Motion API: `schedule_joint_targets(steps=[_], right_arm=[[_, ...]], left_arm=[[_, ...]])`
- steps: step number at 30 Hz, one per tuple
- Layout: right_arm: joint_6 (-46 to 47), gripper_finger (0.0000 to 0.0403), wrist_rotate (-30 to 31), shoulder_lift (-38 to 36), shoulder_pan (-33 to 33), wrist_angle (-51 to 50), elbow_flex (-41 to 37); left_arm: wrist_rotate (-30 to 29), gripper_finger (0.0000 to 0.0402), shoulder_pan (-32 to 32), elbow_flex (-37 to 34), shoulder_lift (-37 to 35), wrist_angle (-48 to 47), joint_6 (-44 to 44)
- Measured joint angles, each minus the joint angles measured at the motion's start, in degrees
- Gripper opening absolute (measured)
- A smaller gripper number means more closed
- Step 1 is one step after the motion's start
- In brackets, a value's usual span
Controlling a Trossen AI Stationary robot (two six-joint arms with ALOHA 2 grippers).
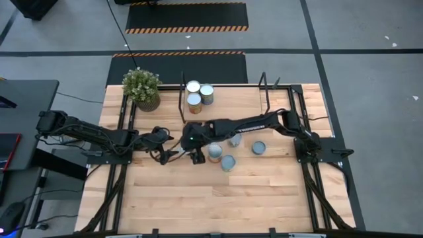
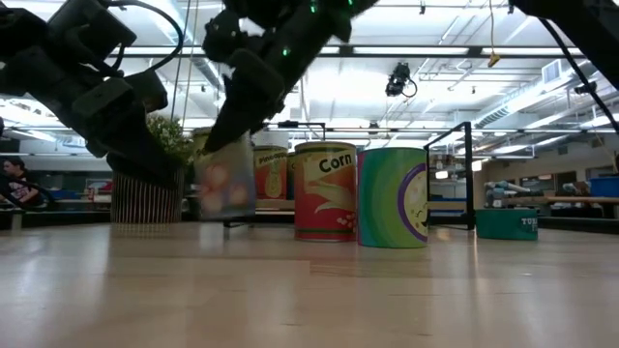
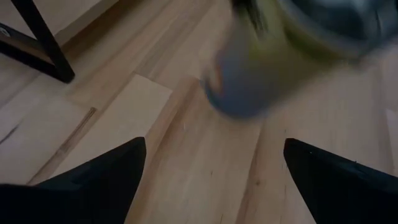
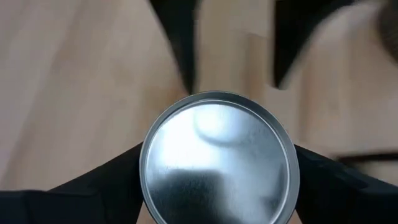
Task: Pick and place cans onto a shelf
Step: Put the canned peaches on the shelf
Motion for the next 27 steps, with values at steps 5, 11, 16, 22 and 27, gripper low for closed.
schedule_joint_targets(steps=[5, 11, 16, 22, 27], right_arm=[[-2.4, 0.0328, 6.8, -0.1, -1.3, -14.3, 8.3], [1.4, 0.0327, 7.7, -4.5, -5.2, -23.7, 6.7], [2.0, 0.0329, 7.9, -10.6, -8.0, -18.4, -3.4], [1.1, 0.033, 6.6, -19.2, -12.8, 0.0, -19.0], [1.2, 0.0331, 3.0, -22.3, -17.6, 12.6, -27.2]], left_arm=[[0.0, 0.0387, 0.0, 0.0, 0.0, 0.1, 0.0], [0.0, 0.0387, 0.0, 0.0, 0.0, 0.0, 0.0], [0.0, 0.0387, 0.0, 0.0, 0.0, 0.1, -0.1], [0.0, 0.0387, 0.0, 0.0, 0.0, 0.1, -0.5], [0.0, 0.0387, 0.0, 0.0, 0.0, 0.2, -0.5]])
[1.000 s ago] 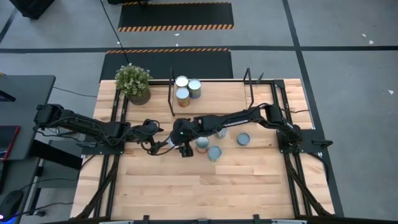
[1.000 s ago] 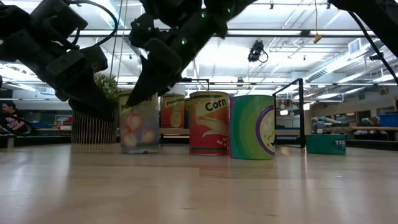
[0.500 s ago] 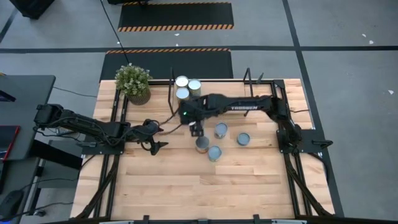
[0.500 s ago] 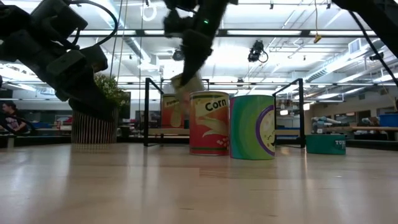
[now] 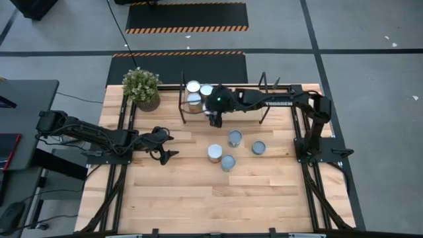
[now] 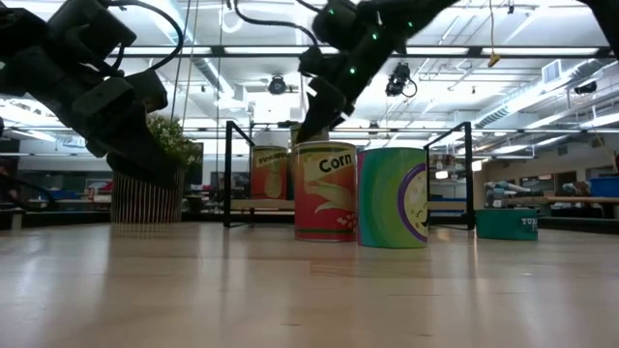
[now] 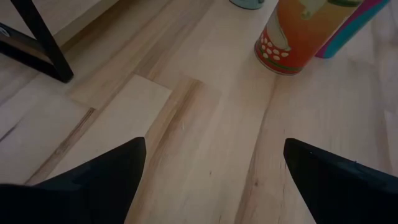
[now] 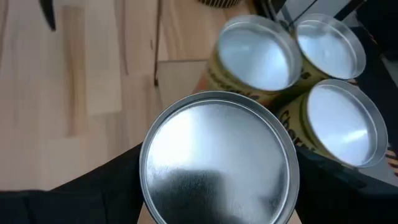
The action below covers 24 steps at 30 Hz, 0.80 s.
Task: Pick and place cans onto a shelf
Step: Put the canned peaches on the shelf
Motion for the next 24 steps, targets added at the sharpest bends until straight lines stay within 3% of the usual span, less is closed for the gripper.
schedule_joint_targets(steps=[5, 17, 24], right_arm=[[0.8, 0.0332, -4.8, 1.9, -3.1, 3.4, -1.4], [0.4, 0.0333, -4.2, 3.5, -4.1, 7.3, -1.3], [0.4, 0.0359, -3.9, 3.5, -5.1, 7.3, -1.3]], left_arm=[[0.0, 0.0387, 0.0, 0.0, 0.0, 0.0, 0.0], [0.0, 0.0387, 0.0, 0.0, 0.0, -0.1, 0.1], [0.0, 0.0387, 0.0, 0.0, 0.0, -0.1, 0.2]])
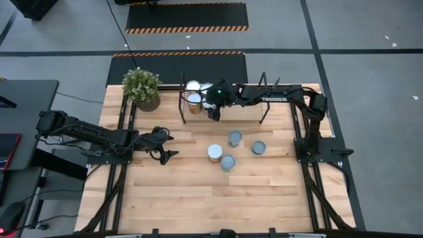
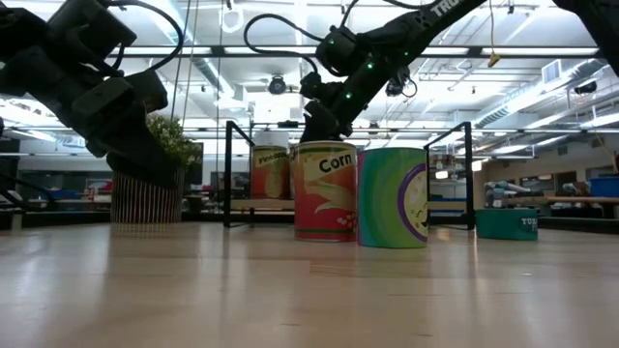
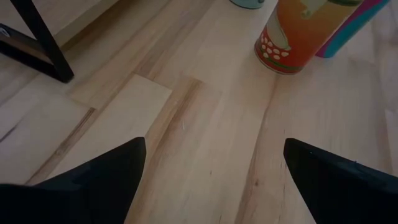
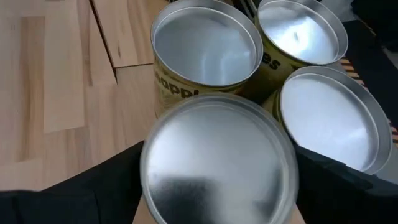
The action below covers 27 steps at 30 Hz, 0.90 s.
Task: Pick and place cans onto a shelf
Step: Put the canned peaches on the shelf, then put the canned corn on the shelf
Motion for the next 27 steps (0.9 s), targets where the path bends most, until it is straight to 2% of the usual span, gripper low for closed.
schedule_joint_targets(steps=[8, 16, 21, 27], right_arm=[[0.0, 0.0395, 0.0, 0.0, 0.2, 1.6, 0.0], [-0.4, 0.0399, 2.9, -0.1, 1.9, 0.7, 2.0], [-1.8, 0.0398, 3.0, -0.2, 2.6, -3.6, 6.3], [-2.9, 0.0398, 4.8, -0.3, 1.7, -14.0, 12.3]], left_arm=[[0.0, 0.0387, 0.0, 0.0, 0.0, 0.0, 0.2], [0.0, 0.0387, 0.0, 0.0, 0.0, 0.0, 0.3], [0.0, 0.0387, 0.0, 0.0, 0.0, 0.0, 0.3], [0.1, 0.0387, 0.0, 0.0, 0.0, -0.3, 0.3]])
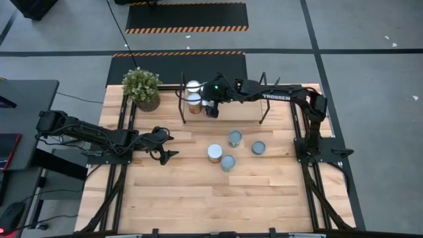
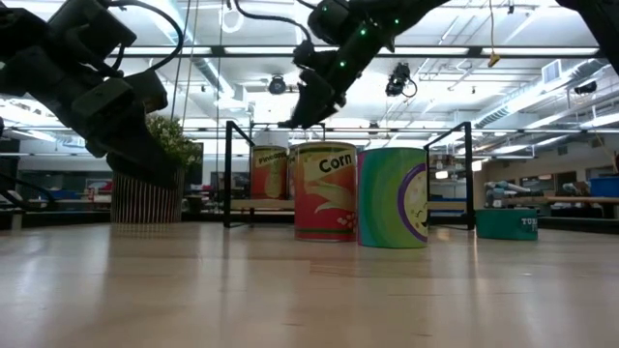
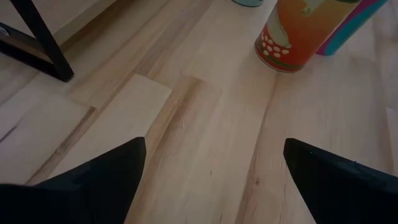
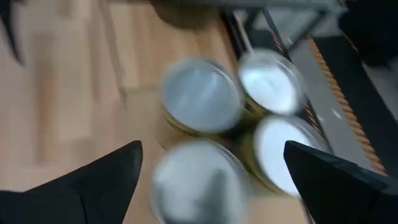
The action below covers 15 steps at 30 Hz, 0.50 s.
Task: Pick and place cans onto a shelf
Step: Put the canned corn on the shelf
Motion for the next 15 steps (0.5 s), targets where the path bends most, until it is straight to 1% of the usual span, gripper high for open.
schedule_joint_targets(steps=[4, 7, 8, 10, 12, 15], right_arm=[[-0.2, 0.0398, 5.1, 0.0, -1.2, -6.1, 3.0], [-0.9, 0.0398, 11.2, -0.1, -2.4, -9.7, 3.3], [-0.9, 0.0398, 12.3, -0.1, -2.9, -11.2, 3.3], [0.6, 0.0398, 12.2, -0.1, -3.8, -14.6, 3.3], [3.1, 0.0398, 10.2, -0.1, -4.4, -19.2, 3.2], [6.0, 0.0398, 9.1, -0.1, -3.5, -27.0, 3.2]], left_arm=[[0.0, 0.0387, 0.0, 0.0, 0.0, 0.0, 0.0], [0.0, 0.0387, 0.0, 0.0, 0.0, -0.1, 0.0], [0.0, 0.0387, 0.0, 0.0, 0.0, -0.1, 0.0], [0.3, 0.0387, 0.0, 0.0, 0.0, -0.1, 0.0], [1.2, 0.0387, 0.0, 0.0, 0.0, -0.2, 0.0], [1.8, 0.0387, 0.0, 0.0, 0.0, -0.2, 0.0]])
